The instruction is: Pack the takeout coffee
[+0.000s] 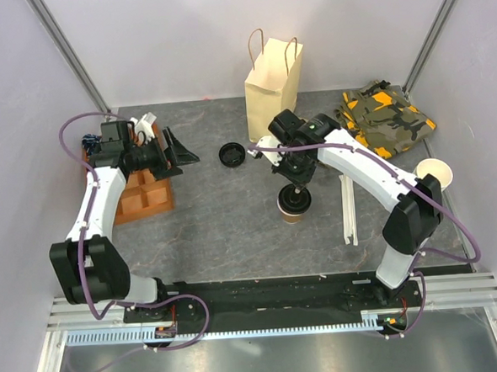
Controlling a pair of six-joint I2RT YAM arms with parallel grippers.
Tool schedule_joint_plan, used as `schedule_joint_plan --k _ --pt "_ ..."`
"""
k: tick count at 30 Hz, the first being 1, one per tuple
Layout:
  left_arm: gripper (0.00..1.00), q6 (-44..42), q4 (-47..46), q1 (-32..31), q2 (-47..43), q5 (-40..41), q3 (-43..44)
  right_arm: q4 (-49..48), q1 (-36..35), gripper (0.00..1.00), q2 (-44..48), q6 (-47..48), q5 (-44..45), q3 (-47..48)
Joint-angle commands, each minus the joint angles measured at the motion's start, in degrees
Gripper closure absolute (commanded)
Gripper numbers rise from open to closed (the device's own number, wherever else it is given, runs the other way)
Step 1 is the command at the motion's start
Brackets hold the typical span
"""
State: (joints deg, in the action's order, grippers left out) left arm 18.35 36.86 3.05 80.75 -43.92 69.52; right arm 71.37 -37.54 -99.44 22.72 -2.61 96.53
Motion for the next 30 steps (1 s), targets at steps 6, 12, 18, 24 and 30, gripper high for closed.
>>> schedule_joint_plan --k 6,12,18,24,30 --pt "0.00 4.59 -3.73 0.82 -0.07 -8.37 -1.67 -5.19 -0.52 1.00 -2.51 -1.19 3.65 -0.46" --pt "0.00 4.94 -3.99 0.82 0.28 -8.37 -1.40 -5.98 -0.52 1.00 -3.48 -1.27 4.19 -1.08" --pt "0.00 4.85 -4.17 0.73 0.37 -8.64 -1.66 -6.95 -0.61 1.00 -3.39 -1.36 4.46 -3.10" --pt "0.01 5.03 -4.52 0.73 0.46 -8.64 -1.75 -7.39 -0.61 1.00 -3.48 -1.45 4.37 -3.98" --pt "0.01 5.03 -4.60 0.82 0.64 -8.29 -1.84 -8.62 -0.69 1.00 -3.48 -1.89 4.02 -4.77"
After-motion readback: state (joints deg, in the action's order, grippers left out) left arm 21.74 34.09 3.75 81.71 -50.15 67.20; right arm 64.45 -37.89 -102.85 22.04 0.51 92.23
